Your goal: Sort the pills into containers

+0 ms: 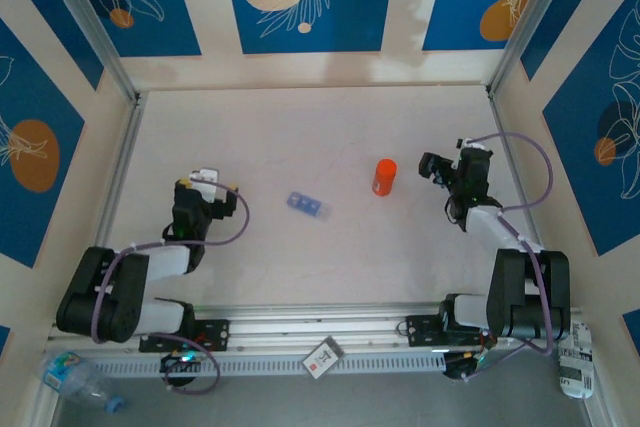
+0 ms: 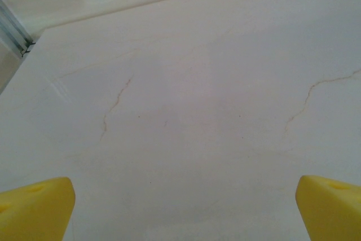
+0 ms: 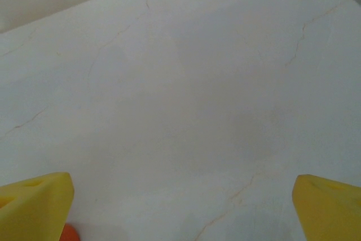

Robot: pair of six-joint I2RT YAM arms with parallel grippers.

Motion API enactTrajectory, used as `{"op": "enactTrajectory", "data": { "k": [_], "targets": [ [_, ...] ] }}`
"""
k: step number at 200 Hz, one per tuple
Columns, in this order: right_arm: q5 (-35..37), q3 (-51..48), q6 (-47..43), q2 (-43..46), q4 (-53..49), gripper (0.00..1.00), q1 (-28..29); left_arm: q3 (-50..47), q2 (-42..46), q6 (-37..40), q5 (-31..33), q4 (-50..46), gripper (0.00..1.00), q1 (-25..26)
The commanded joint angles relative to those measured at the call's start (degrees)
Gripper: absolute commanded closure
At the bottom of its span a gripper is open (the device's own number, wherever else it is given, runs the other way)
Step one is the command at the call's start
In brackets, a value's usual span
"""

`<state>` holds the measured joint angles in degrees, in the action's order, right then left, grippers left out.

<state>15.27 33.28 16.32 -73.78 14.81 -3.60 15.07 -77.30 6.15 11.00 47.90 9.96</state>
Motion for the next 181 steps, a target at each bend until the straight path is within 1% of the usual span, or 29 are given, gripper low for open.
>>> {"op": "enactTrajectory", "data": {
  "k": [1, 11, 26, 52, 63, 75, 79, 86, 91, 96, 105, 112, 117, 130, 158, 181],
  "targets": [
    [1.42, -3.62, -3.59, -1.22, 11.31, 0.01, 1.26, 0.83, -3.47, 1.15, -2.99, 7.92, 0.00, -0.69],
    [-0.07, -4.75, -3.92, -1.86, 13.66, 0.01, 1.35, 0.60, -5.66, 1.87, -4.02, 10.57, 0.00, -0.70],
    [-1.95, -7.53, -5.40, -3.83, 19.79, 0.01, 2.10, 0.20, -7.33, 2.01, -4.78, 12.90, 0.00, -0.87],
    [-2.54, -12.75, -9.88, -7.94, 32.94, 0.01, 5.38, 0.00, -10.24, 1.30, -7.58, 15.56, 0.00, -2.21],
    [-3.03, -13.90, -11.45, -10.32, 37.18, 0.01, 6.61, 0.30, -13.04, 1.39, -7.40, 18.47, 0.00, -2.31],
    [-4.26, -14.23, -13.35, -13.28, 40.46, 0.01, 7.47, 2.07, -11.88, 0.68, -6.47, 12.95, 0.00, -2.32],
    [-3.80, -14.24, -13.64, -13.96, 41.68, 0.01, 7.81, 2.52, -12.06, 0.57, -6.51, 12.51, 0.00, -2.38],
    [-4.01, -13.61, -13.40, -13.40, 39.74, 0.01, 7.54, 2.92, -12.68, 0.56, -6.44, 13.10, 0.00, -2.64],
    [-4.74, -12.80, -12.94, -12.83, 37.11, 0.01, 7.03, 3.23, -12.39, 0.23, -6.47, 11.65, 0.00, -2.81],
    [-5.41, -12.20, -12.66, -13.21, 36.51, 0.01, 6.56, 3.82, -12.08, 0.02, -6.65, 10.09, 0.00, -2.97],
    [-5.51, -10.49, -11.43, -13.84, 34.25, 0.01, 5.60, 4.39, -12.55, -0.24, -7.06, 9.92, 0.00, -3.46],
    [-9.76, -9.31, -9.96, -13.35, 30.80, 0.01, 3.32, 5.31, -12.29, -1.07, -6.90, 7.60, 0.00, -3.87],
    [-11.51, -9.67, -9.33, -13.45, 31.71, 0.01, 2.30, 6.00, -12.30, -1.79, -7.45, 6.16, 0.00, -4.49],
    [-10.45, -9.69, -9.28, -13.38, 31.57, 0.01, 2.64, 7.05, -12.34, -3.54, -8.26, 4.28, 0.00, -6.06],
    [-8.36, -9.65, -10.42, -13.49, 31.94, 0.01, 4.04, 6.73, -12.36, -3.42, -8.28, 4.99, 0.00, -6.10],
    [-8.72, -9.68, -10.42, -13.43, 31.82, 0.01, 3.90, 6.37, -12.26, -3.26, -8.21, 5.53, 0.00, -6.10]
  ]
}}
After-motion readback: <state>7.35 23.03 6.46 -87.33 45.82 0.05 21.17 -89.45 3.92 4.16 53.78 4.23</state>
